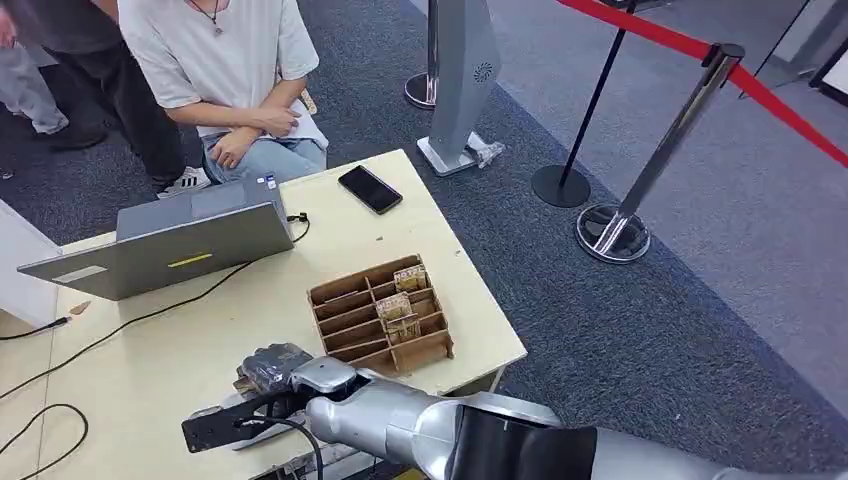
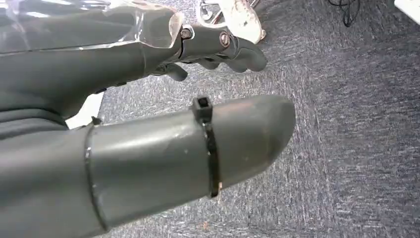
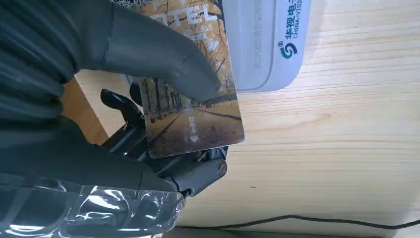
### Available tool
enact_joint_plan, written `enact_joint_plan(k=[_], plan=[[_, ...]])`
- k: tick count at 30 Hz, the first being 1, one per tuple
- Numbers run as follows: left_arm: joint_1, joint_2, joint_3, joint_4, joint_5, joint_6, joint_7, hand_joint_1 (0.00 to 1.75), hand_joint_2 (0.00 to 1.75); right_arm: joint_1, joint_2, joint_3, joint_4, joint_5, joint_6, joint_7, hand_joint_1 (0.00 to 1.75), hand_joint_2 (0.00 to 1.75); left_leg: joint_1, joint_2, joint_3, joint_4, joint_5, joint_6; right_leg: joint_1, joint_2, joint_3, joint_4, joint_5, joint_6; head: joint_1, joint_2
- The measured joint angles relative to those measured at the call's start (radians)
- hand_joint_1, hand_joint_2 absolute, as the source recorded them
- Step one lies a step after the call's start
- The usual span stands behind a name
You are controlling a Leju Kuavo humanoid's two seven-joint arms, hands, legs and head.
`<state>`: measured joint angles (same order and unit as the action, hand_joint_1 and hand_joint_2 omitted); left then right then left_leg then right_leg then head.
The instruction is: Pass the card to the sensor for recognition and then transmit it.
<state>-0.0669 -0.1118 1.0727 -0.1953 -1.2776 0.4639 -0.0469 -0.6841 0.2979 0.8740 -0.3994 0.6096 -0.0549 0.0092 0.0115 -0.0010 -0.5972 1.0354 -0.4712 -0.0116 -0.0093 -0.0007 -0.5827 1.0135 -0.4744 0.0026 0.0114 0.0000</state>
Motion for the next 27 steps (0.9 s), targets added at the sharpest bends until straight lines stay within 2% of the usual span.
enact_joint_plan(k=[8,12,17,21,27], plan=[[0.0,0.0,0.0,0.0,-0.003,-0.001,0.0,0.0,0.0,0.003,0.0,0.0,0.0,0.003,-0.009,-0.016,1.75,1.75,0.0,0.0,0.0,0.0,0.0,0.0,0.0,0.0,0.0,0.0,0.0,0.0,0.0,0.0],[0.0,0.0,0.0,0.0,0.0,0.0,0.0,0.0,0.0,0.004,0.0,-0.003,-0.014,-0.005,-0.005,-0.061,1.75,1.75,0.0,0.0,0.0,0.0,0.0,0.0,0.0,0.0,0.0,0.0,0.0,0.0,0.0,0.0],[0.0,0.0,0.0,0.0,0.005,0.0,0.0,0.0,0.0,0.012,-0.006,-0.024,-0.071,-0.058,0.043,-0.132,1.75,1.75,0.0,0.0,0.0,0.0,0.0,0.0,0.0,0.0,0.0,0.0,0.0,0.0,0.0,0.0],[0.0,0.0,0.0,0.0,0.01,0.002,0.0,0.0,0.0,0.025,-0.029,-0.059,-0.179,-0.137,0.111,-0.177,1.75,1.75,0.0,0.0,0.0,0.0,0.0,0.0,0.0,0.0,0.0,0.0,0.0,0.0,0.0,0.0],[0.001,0.0,0.004,0.0,0.021,0.009,-0.011,0.0,0.0,0.048,-0.076,-0.109,-0.391,-0.258,0.19,-0.192,1.75,1.75,0.0,0.0,0.0,0.0,0.0,0.0,0.0,0.0,0.0,0.0,0.0,0.0,0.0,0.0]])
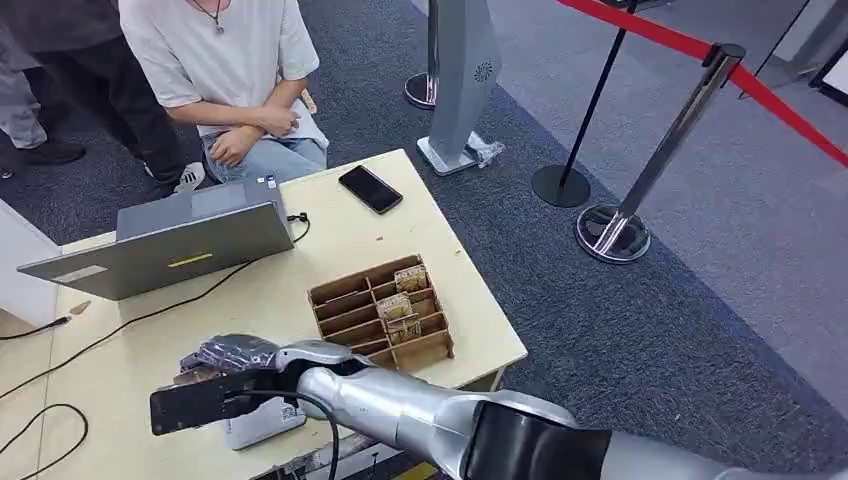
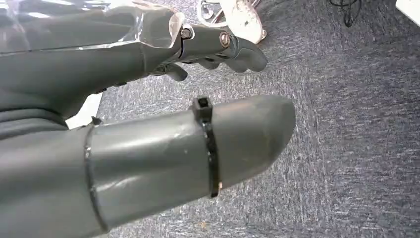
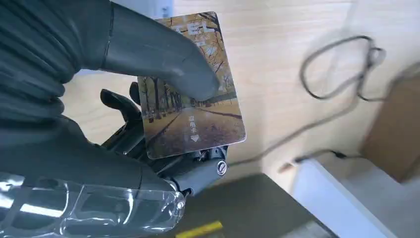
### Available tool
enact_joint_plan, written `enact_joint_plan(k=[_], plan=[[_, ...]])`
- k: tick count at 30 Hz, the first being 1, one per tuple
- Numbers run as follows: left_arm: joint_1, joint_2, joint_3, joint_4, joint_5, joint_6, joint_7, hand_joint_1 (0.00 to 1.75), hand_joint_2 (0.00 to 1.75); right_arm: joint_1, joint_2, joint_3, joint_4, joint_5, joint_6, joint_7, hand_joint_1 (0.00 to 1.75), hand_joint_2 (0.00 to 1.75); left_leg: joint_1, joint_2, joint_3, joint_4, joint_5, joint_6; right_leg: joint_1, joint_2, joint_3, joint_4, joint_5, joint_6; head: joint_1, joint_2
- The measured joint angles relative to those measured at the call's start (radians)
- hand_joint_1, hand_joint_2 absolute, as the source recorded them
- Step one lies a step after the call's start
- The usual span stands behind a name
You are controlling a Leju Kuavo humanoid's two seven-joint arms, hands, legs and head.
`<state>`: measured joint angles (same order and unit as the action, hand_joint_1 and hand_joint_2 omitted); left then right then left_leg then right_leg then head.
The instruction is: Pass the card to the sensor for recognition and then transmit it.
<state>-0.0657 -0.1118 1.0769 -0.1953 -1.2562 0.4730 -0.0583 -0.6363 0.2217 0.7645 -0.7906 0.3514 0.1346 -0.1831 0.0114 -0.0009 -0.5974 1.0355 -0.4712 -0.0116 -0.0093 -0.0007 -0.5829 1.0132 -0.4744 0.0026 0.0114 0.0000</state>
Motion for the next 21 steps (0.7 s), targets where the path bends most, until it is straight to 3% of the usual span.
enact_joint_plan(k=[5,13,21], plan=[[0.005,0.0,0.007,0.0,0.007,0.006,-0.01,0.0,0.0,0.016,-0.045,-0.035,-0.187,-0.022,-0.023,-0.019,1.75,1.75,0.0,0.0,0.0,0.0,0.0,0.0,0.0,0.0,0.0,0.0,0.0,0.0,0.0,0.0],[0.009,-0.005,0.019,0.0,0.005,0.012,-0.017,0.0,0.0,0.034,-0.086,-0.103,-0.456,0.317,-0.398,-0.017,1.75,1.75,0.0,0.0,0.0,0.0,0.0,0.0,0.0,0.0,0.0,0.0,0.0,0.0,0.0,0.0],[0.007,-0.009,0.019,0.0,-0.019,0.011,-0.017,0.0,0.0,0.014,-0.094,-0.188,-0.481,0.726,-0.748,0.059,1.75,1.75,0.0,0.0,0.0,0.0,0.0,0.0,0.0,0.0,0.0,0.0,0.0,0.0,0.0,0.0]])
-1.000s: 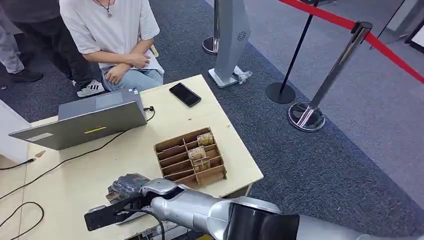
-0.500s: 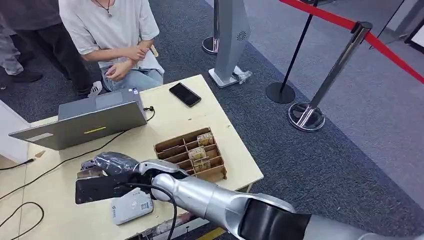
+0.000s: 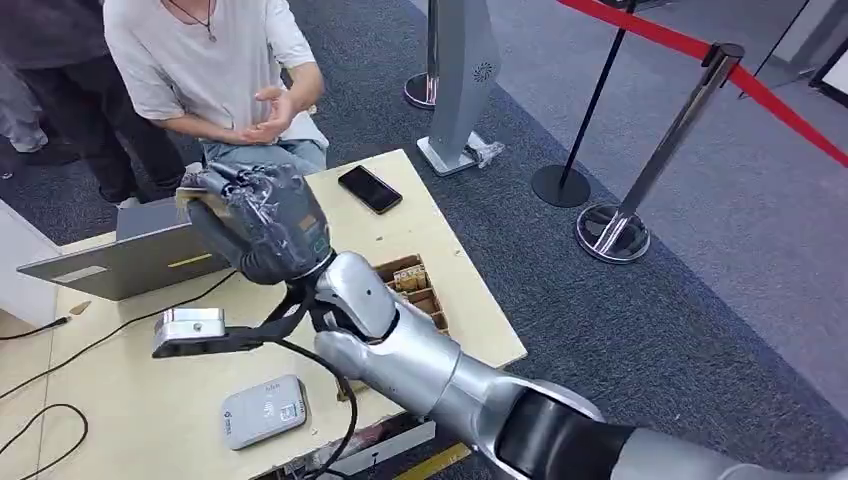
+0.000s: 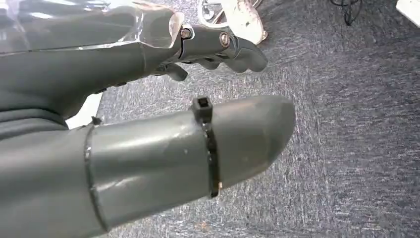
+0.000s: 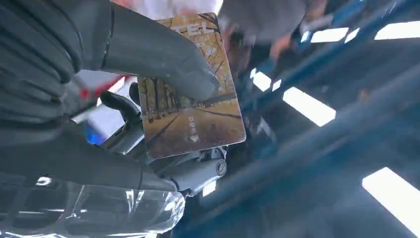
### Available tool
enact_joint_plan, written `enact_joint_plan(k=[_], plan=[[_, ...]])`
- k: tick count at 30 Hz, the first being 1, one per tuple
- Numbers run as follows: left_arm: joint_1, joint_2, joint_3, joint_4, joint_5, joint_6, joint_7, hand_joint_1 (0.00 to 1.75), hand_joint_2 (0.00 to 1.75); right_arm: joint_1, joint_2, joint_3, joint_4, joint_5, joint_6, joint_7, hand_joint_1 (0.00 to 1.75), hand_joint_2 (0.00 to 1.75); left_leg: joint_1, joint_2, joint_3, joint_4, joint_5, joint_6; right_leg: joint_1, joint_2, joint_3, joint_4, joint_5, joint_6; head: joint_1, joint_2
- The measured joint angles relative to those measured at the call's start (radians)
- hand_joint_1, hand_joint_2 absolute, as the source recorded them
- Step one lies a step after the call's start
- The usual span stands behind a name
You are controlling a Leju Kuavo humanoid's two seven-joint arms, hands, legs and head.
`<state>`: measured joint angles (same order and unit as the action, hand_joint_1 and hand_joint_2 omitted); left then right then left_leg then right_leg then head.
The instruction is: Pass the card to the sensor for recognition and then transmit it.
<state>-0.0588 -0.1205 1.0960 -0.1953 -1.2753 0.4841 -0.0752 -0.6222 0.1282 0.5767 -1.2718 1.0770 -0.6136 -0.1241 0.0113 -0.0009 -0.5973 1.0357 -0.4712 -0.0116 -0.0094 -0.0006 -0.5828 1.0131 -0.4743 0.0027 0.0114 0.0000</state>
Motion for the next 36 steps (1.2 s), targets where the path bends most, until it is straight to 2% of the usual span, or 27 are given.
enact_joint_plan(k=[3,7,14,21,22,26,27,36], plan=[[-0.002,0.0,-0.001,0.0,-0.011,-0.002,0.0,0.0,0.0,-0.025,-0.001,-0.037,0.051,0.129,-0.051,0.054,1.75,1.75,0.0,0.0,0.0,0.0,0.0,0.0,0.0,0.0,0.0,0.0,0.0,0.0,0.0,0.0],[-0.005,0.0,-0.001,0.0,-0.017,-0.002,0.001,0.0,0.0,-0.059,-0.001,-0.08,0.147,0.204,-0.06,0.092,1.75,1.75,0.0,0.0,0.0,0.0,0.0,0.0,0.0,0.0,0.0,0.0,0.0,0.0,0.0,0.0],[-0.011,0.0,-0.001,0.0,-0.011,-0.002,0.011,0.0,0.0,-0.109,0.011,-0.119,0.349,0.223,-0.032,0.111,1.75,1.75,0.0,0.0,0.0,0.0,0.0,0.0,0.0,0.0,0.0,0.0,0.0,0.0,0.0,0.0],[-0.011,0.0,-0.001,0.0,-0.005,-0.002,0.019,0.0,0.0,-0.13,0.037,-0.128,0.457,0.233,-0.015,0.112,1.75,1.75,0.0,0.0,0.0,0.0,0.0,0.0,0.0,0.0,0.0,0.0,0.0,0.0,0.0,0.0],[-0.011,0.0,-0.001,0.0,-0.002,-0.002,0.019,0.0,0.0,-0.131,0.04,-0.129,0.467,0.233,-0.015,0.111,0.03,1.75,0.0,0.0,0.0,0.0,0.0,0.0,0.0,0.0,0.0,0.0,0.0,0.0,0.0,0.0],[-0.012,0.0,-0.001,0.0,0.003,-0.001,0.022,0.0,0.0,-0.144,0.055,-0.129,0.505,0.227,0.001,0.109,0.0,1.75,0.0,0.0,0.0,0.0,0.0,0.0,0.0,0.0,0.0,0.0,0.0,0.0,0.0,0.0],[-0.012,0.0,-0.001,0.0,0.004,-0.001,0.023,0.0,0.0,-0.147,0.059,-0.129,0.515,0.219,0.004,0.108,0.0,0.0,0.0,0.0,0.0,0.0,0.0,0.0,0.0,0.0,0.0,0.0,0.0,0.0,0.0,0.0],[-0.012,0.0,-0.001,0.0,0.004,0.0,0.028,0.0,0.0,-0.153,0.07,-0.136,0.537,0.17,0.007,0.076,0.0,0.0,0.0,0.0,0.0,0.0,0.0,0.0,0.0,0.0,0.0,0.0,0.0,0.0,0.0,0.0]])
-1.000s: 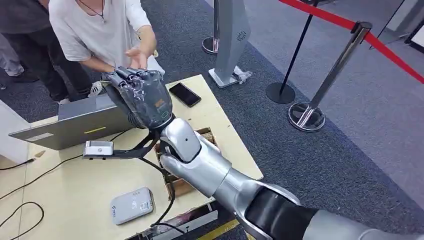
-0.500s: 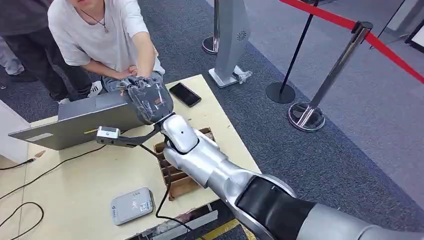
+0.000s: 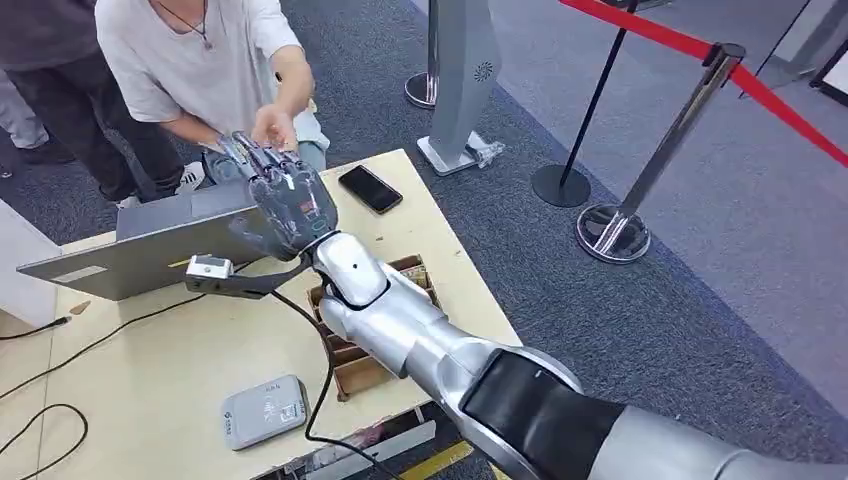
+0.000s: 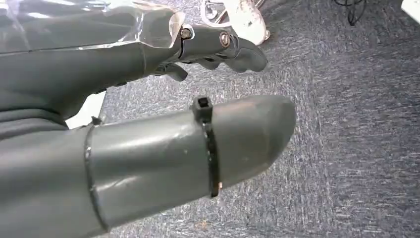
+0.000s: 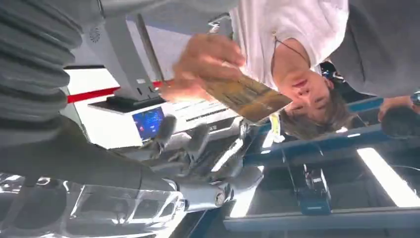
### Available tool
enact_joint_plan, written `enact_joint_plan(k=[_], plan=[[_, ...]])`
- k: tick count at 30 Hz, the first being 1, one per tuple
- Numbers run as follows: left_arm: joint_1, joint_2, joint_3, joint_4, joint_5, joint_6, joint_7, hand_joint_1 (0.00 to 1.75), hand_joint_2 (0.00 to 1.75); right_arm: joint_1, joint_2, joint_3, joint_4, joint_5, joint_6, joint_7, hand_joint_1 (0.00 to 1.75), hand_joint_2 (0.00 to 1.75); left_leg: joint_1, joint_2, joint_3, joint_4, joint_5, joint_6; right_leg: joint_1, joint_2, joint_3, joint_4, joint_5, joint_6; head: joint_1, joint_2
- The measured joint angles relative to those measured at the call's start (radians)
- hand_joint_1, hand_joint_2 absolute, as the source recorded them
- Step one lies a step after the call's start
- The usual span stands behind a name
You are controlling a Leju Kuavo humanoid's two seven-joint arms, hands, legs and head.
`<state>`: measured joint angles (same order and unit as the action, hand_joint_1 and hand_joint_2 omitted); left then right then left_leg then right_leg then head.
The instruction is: Pass the card to the sensor for recognition and then transmit it.
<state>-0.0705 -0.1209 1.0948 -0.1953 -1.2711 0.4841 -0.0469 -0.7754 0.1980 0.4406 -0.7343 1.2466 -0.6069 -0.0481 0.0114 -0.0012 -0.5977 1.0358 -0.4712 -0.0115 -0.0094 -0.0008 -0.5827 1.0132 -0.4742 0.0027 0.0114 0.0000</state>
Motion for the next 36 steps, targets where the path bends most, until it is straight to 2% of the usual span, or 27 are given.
enact_joint_plan(k=[3,6,36], plan=[[0.0,0.0,0.0,0.0,0.002,0.0,0.0,0.0,0.0,0.009,0.002,-0.003,-0.019,-0.05,0.013,-0.033,0.0,0.0,0.0,0.0,0.0,0.0,0.0,0.0,0.0,0.0,0.0,0.0,0.0,0.0,0.0,0.0],[0.0,0.0,0.0,0.0,0.002,0.0,0.0,0.0,0.0,0.013,0.003,-0.007,-0.029,-0.051,0.014,-0.039,0.0,0.0,0.0,0.0,0.0,0.0,0.0,0.0,0.0,0.0,0.0,0.0,0.0,0.0,0.0,0.0],[0.0,0.0,0.0,0.0,0.002,0.0,0.0,0.0,0.0,0.017,0.004,-0.017,-0.042,-0.056,0.016,-0.04,0.0,0.0,0.0,0.0,0.0,0.0,0.0,0.0,0.0,0.0,0.0,0.0,0.0,0.0,0.0,0.0]])
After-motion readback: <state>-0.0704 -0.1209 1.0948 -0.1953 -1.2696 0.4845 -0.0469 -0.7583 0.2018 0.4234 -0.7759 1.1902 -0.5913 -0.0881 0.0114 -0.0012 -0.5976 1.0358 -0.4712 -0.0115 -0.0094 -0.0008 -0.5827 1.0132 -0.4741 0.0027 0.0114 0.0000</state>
